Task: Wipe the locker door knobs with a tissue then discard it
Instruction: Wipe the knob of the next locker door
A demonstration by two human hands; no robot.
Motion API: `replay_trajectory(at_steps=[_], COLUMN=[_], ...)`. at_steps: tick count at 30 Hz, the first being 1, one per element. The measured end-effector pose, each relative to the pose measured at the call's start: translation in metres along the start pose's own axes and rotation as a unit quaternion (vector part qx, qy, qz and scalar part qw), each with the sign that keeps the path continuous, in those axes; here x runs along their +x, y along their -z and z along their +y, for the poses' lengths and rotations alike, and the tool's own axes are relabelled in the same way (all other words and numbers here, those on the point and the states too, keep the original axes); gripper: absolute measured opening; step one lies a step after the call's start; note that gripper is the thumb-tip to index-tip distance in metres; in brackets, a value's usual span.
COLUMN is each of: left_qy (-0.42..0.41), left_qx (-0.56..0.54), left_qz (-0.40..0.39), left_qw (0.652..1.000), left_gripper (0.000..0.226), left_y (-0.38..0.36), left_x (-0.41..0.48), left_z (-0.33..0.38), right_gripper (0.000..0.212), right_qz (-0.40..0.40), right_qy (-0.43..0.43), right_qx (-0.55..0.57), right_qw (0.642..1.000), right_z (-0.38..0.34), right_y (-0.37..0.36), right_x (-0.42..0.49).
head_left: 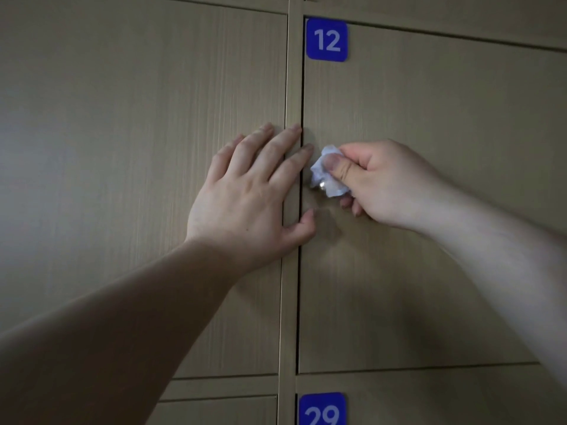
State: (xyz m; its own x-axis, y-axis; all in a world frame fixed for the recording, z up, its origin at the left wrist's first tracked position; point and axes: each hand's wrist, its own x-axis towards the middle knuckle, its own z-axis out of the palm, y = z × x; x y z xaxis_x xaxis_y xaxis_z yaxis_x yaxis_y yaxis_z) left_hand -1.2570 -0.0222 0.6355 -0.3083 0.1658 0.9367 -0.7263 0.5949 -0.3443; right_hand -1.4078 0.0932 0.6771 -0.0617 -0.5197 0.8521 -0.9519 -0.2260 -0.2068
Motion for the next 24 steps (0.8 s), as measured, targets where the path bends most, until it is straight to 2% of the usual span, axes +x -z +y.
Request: replay_trajectory(at_steps=[3,9,15,20,24], left_qy=[0.000,0.000,0.004,0.002,0.002], left_qx=[-0.004,-0.004,-0.006,0.002,-0.003], left_qz=[0.004,0.002,0.003,-0.005,-0.004], left_qw=[1.000,1.000,1.000,1.000,1.000], left_gripper=[0.075,0.075,0.073,0.075,0.074], left_y=[0.000,0.000,0.001,0.001,0.002], left_x=[0.000,0.000,0.000,-0.001,0.000], left_z=[0.000,0.000,0.001,0.000,0.000], right_gripper=[0.032,0.008,0.008,0.025,0.024], right_qz=[0.002,-0.093,-0.109,-0.086,-0.103], right_qy=[-0.011,0.018,0.013,-0.041,-0.074], right_qx=[0.017,0.001,-0.101,0.017,0.133], right_qw=[1.000,0.996,0.989,0.995,0.983], right_z=[0.003,0.002,-0.018,-0.015,-0.011], right_y=[0.002,0.014,0.015,0.008,0.010], right_x=[-0.003,-0.010,-0.004,-0.001,-0.004])
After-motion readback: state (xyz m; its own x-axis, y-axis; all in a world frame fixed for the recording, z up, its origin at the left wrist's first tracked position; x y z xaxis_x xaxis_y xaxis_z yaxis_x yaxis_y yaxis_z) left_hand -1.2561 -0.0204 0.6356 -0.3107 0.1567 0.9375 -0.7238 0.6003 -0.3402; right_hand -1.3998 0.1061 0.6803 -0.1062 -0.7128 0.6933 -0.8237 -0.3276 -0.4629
